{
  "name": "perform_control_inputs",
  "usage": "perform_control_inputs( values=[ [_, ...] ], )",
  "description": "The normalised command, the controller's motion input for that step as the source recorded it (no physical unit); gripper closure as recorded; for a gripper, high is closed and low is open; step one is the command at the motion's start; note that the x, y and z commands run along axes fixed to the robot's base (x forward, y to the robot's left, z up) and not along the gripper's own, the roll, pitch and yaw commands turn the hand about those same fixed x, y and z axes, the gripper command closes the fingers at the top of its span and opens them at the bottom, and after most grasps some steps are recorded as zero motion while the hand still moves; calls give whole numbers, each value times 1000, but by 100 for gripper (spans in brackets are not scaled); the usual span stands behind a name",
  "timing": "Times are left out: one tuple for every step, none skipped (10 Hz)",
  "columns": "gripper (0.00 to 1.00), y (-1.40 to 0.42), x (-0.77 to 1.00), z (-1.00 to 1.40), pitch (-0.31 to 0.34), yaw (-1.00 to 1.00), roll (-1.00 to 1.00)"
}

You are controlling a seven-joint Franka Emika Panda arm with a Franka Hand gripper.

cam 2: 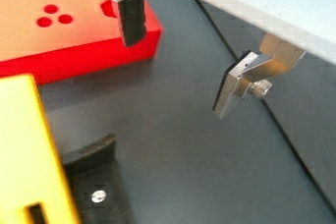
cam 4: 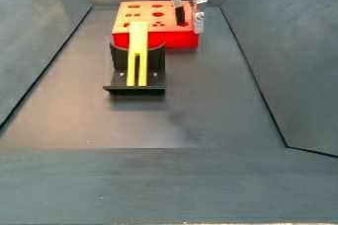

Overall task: Pick up the square-circle object. Move up. Rotate the square-circle object. Place the square-circle object on the fixture. Regrasp the square-circle object. Move to above the board. Insert the square-circle object.
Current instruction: Regrasp the square-circle object.

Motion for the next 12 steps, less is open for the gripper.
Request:
perform_control_inputs(
  values=[
    [0, -3, -38, -11, -269, -1000, 630],
    [0, -4, -38, -12, -203, -1000, 613],
    [0, -5, -35, -12, -140, -902, 545],
    [0, -2, -33, -18, 2, -595, 346],
    [0, 4, -31, -16, 59, -472, 265],
    [0, 5, -20, -2, 134, -290, 157],
    [0, 1, 1000, 3, 162, -187, 80],
    [0, 1, 1000, -7, 185, -116, 64],
    [0, -1, 1000, -24, 204, -75, 68],
    [0, -6, 1000, -22, 200, -6, 75],
    [0, -9, 1000, -20, 194, 14, 75],
    [0, -16, 1000, -21, 181, 39, 70]
  ],
)
